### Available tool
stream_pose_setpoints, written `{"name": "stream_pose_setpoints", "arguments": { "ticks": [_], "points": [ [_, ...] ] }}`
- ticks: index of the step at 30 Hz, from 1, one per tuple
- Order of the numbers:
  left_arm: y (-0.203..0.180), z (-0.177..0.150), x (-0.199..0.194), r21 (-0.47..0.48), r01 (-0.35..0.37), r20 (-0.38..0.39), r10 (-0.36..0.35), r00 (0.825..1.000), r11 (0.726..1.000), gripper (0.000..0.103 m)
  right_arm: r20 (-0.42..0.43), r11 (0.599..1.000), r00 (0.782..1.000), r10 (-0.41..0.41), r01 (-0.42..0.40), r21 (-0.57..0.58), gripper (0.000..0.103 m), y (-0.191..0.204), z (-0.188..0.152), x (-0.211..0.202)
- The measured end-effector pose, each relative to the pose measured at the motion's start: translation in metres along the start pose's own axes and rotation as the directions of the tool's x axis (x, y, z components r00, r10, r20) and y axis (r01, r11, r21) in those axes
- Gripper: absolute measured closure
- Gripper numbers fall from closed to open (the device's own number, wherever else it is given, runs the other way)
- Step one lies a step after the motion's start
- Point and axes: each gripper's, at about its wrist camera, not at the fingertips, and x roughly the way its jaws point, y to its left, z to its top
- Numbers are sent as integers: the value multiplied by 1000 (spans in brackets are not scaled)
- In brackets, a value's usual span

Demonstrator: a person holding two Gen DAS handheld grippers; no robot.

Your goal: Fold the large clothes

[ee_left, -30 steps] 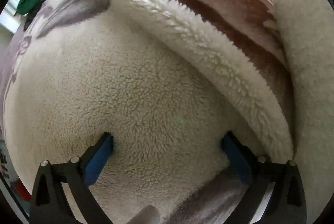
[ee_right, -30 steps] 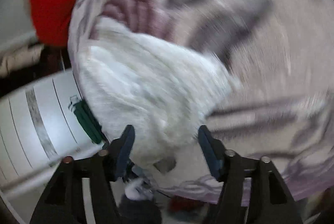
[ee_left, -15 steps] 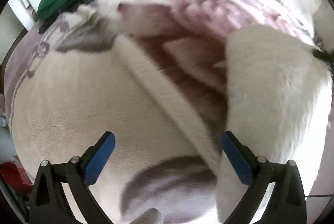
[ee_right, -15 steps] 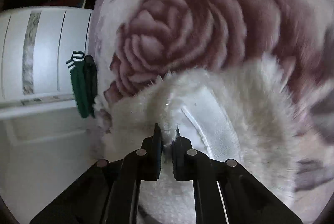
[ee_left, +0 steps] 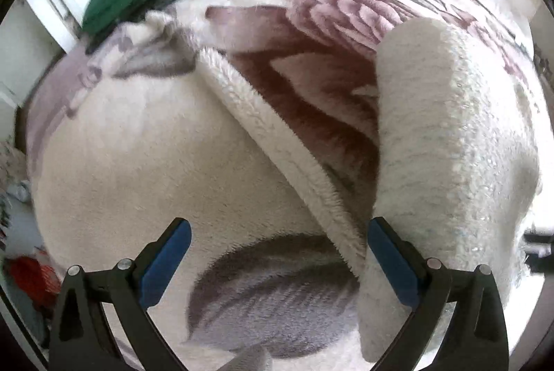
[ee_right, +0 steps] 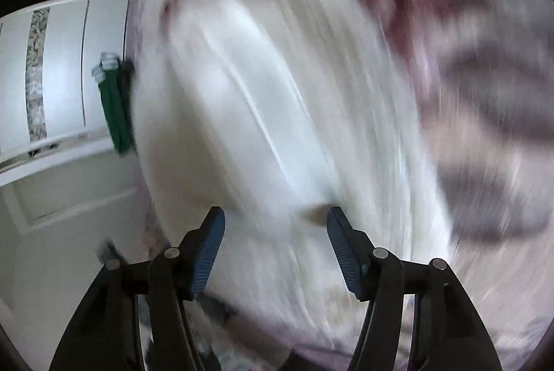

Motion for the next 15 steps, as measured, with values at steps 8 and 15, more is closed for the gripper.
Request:
{"name": "stream_pose_setpoints", "arguments": {
  "ticks": [8,15],
  "points": [
    [-27,8,-17,82,-50,38,47,998,995,0,311,997,947,74,-69,-26,98,8,-58,-66],
    [-67,29,-54,110,-75,140,59,988,991,0,322,994,941,-100,78,80,98,-49,-46,-73]
  ]
}}
